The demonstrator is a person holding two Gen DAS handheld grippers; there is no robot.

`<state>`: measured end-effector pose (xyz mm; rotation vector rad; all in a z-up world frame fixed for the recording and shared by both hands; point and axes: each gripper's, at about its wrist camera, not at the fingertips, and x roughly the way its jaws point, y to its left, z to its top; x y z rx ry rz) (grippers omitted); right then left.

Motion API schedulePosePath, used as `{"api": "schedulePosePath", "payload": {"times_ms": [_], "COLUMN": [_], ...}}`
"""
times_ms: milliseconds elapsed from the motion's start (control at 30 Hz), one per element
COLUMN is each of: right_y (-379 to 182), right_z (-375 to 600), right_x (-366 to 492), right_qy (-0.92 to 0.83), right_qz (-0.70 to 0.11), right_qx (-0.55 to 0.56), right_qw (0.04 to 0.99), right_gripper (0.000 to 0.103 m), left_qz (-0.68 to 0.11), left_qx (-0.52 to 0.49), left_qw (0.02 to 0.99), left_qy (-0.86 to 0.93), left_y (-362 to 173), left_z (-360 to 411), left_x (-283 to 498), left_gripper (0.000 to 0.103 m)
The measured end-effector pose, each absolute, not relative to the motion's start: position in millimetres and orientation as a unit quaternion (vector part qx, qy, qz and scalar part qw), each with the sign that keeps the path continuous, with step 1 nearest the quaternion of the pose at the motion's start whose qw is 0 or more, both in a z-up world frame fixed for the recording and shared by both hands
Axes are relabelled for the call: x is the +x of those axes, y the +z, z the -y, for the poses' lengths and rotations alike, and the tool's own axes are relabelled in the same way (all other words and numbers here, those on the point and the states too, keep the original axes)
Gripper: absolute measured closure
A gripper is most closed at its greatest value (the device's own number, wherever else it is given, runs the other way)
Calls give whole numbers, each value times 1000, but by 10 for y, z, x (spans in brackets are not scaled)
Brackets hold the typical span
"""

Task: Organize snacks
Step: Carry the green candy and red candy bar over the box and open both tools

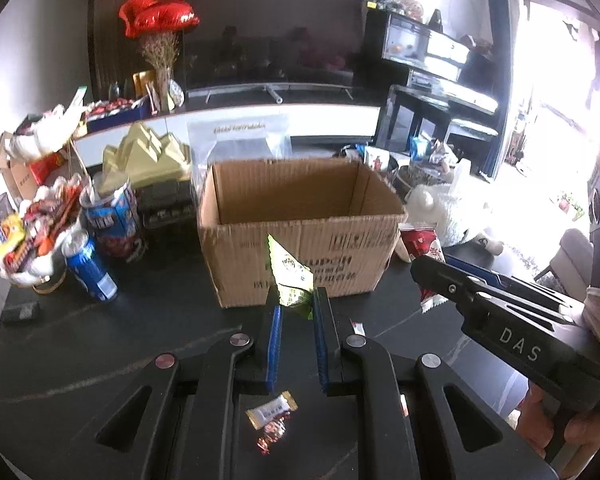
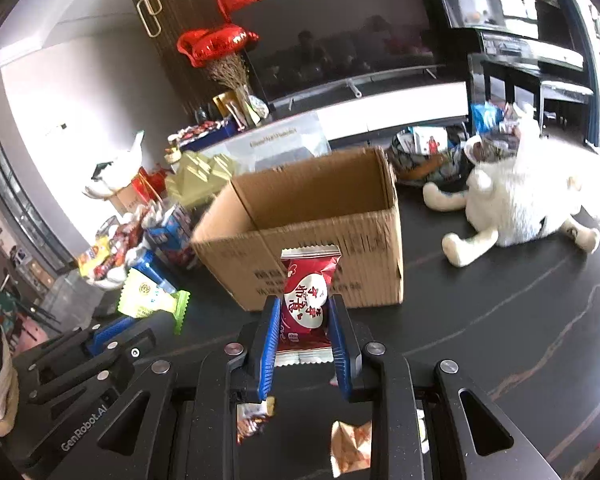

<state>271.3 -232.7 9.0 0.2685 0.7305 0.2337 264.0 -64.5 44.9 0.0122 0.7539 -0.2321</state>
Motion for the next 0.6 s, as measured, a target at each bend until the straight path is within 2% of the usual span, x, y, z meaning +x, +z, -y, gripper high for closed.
{"api": "schedulePosePath", "payload": {"times_ms": [233,600], "right_y": [344,564], "right_z": [2309,2224], "right_x": [2857,3311], "right_qy": [120,115], "right_qz": [-346,-340], "right_qx": [120,87], "right_qw": [923,929], "right_gripper": [77,77], "left_qz": [-354,-365], "left_qx": [17,23], "left_qw": [927,922], "left_qy": [-121,-128], "left_y": [694,736], "left_z": [683,648], "left_x": [2811,3354], "left_gripper": [87,87]}}
